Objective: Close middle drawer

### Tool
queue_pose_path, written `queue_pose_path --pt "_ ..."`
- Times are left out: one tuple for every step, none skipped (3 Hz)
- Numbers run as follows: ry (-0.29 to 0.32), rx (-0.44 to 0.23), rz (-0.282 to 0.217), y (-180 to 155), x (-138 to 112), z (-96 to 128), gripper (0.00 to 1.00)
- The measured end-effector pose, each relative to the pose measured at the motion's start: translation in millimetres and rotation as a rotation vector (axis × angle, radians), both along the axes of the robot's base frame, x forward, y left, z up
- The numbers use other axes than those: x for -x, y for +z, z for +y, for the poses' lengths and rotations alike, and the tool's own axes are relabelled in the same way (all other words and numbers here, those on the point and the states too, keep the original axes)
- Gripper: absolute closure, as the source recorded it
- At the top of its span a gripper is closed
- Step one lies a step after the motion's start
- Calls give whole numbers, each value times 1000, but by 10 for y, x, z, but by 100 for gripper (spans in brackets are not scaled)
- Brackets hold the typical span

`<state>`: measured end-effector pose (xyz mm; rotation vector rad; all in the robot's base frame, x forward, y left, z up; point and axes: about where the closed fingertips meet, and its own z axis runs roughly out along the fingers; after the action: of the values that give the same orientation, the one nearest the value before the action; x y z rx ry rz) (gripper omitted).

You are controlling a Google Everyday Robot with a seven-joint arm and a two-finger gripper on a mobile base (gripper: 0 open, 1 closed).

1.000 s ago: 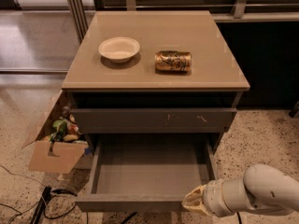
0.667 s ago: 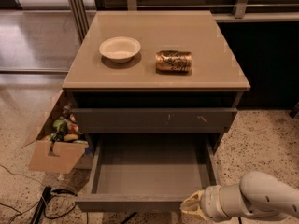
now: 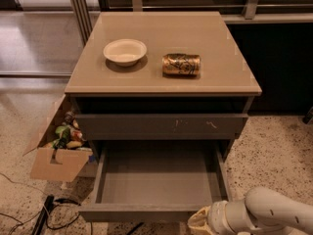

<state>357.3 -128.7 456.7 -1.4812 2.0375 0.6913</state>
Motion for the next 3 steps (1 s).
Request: queue_pose_path --pt "7 14 10 -190 -91 23 100" --pt "9 16 13 -226 -106 32 87" --pt "9 16 13 -226 -106 32 64"
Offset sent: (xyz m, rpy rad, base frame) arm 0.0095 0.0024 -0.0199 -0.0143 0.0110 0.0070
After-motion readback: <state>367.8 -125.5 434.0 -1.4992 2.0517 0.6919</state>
